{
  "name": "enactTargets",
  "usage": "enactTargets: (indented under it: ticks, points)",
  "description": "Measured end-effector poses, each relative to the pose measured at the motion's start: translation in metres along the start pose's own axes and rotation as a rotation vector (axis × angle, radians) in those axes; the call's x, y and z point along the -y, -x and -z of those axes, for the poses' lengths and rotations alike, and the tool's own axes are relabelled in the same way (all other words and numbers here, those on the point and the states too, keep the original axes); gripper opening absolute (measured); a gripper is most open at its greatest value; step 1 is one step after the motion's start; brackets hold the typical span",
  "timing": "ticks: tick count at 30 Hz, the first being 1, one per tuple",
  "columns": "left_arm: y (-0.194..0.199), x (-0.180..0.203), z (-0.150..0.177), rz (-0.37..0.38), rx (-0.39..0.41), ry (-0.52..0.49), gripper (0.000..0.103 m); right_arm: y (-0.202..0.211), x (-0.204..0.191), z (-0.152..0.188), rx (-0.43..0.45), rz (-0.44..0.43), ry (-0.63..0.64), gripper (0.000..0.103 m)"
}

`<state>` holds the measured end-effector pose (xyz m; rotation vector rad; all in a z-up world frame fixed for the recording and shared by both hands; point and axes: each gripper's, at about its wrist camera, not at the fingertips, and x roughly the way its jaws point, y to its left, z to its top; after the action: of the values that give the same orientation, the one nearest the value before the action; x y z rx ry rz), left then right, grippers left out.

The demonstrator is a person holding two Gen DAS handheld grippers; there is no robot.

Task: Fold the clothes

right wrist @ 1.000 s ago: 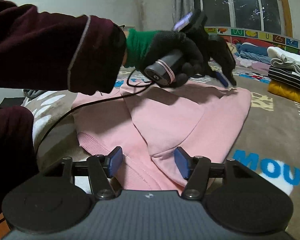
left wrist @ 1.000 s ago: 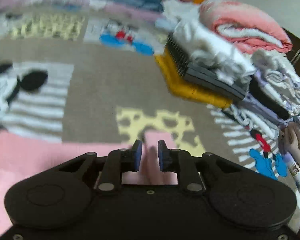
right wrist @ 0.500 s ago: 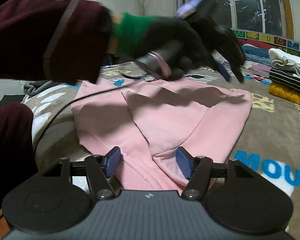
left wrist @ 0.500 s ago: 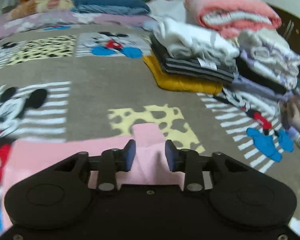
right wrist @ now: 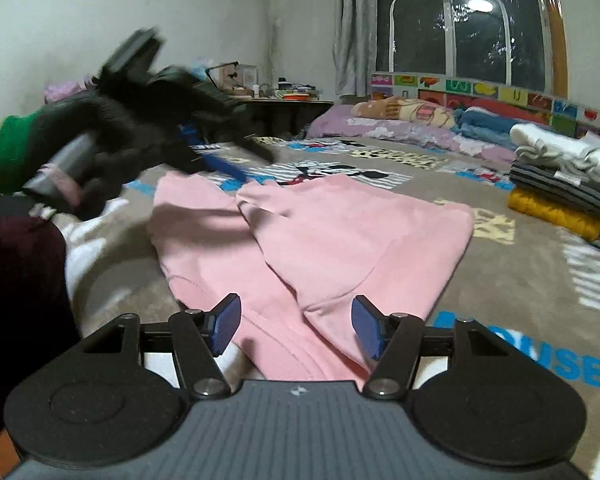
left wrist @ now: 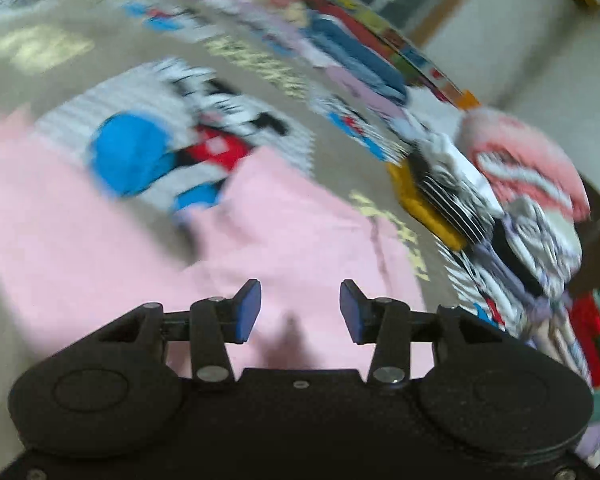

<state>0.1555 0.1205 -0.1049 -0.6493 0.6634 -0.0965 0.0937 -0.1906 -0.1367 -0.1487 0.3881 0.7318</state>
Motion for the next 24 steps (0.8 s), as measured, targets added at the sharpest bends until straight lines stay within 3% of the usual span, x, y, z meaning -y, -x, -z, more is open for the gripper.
enactTargets:
  ticks: [4,11,17,20,22,24]
  points:
    - [0.007,-0.026,0.002,0.027,0.001,0.132,0.042,-0.006,-0.005,0.002,-0.021,0.020,0.031,0.062]
    - [-0.002,-0.035,-0.007,0.065,0.019,0.215,0.042,-0.015,-0.015,0.001,-0.023,0.006,0.066,0.062]
    - [-0.017,-0.037,-0.026,0.034,0.034,0.185,0.042,-0.017,-0.018,0.000,0.008,0.003,0.081,0.063]
    - [-0.033,-0.031,-0.036,0.003,0.006,0.114,0.041,-0.020,-0.018,-0.001,0.019,-0.009,0.085,0.063]
    - [-0.044,-0.023,-0.041,-0.042,-0.017,0.042,0.014,-0.027,-0.018,0.001,-0.007,-0.024,0.076,0.066]
    - [-0.045,-0.015,-0.043,-0.058,-0.008,-0.006,0.010,-0.035,-0.019,0.005,-0.049,-0.048,0.064,0.075]
